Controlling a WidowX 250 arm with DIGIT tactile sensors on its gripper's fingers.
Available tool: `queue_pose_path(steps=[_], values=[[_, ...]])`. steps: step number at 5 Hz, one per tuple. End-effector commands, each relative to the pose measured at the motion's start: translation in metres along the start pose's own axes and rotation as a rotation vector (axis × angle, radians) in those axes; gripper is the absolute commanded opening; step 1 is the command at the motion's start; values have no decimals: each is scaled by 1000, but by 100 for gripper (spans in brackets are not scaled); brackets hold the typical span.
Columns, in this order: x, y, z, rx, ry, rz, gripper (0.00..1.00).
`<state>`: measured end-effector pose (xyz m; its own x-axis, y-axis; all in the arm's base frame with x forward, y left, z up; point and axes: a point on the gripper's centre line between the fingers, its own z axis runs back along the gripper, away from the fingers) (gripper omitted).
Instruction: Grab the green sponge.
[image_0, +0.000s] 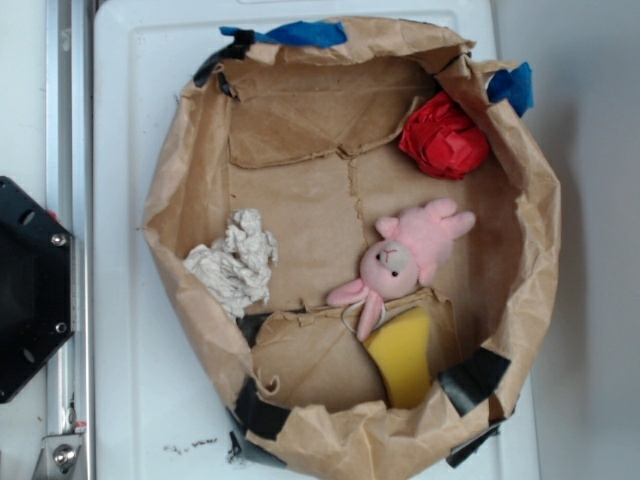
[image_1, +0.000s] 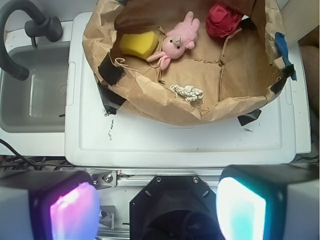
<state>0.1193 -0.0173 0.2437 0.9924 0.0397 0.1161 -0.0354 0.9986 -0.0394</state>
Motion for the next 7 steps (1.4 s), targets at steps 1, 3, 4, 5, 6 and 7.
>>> queue_pose_path(steps=[1, 3, 4, 5, 6, 7], values=[[0, 0, 0, 0, 0, 0, 100], [86, -8, -31, -19, -6, -214, 100], [116, 5, -53, -13, -73, -301, 100], [129, 16, -78, -47, -111, -349, 100], [139, 29, -94, -73, -125, -352, 100], [146, 32, -124, -64, -94, -371, 100]])
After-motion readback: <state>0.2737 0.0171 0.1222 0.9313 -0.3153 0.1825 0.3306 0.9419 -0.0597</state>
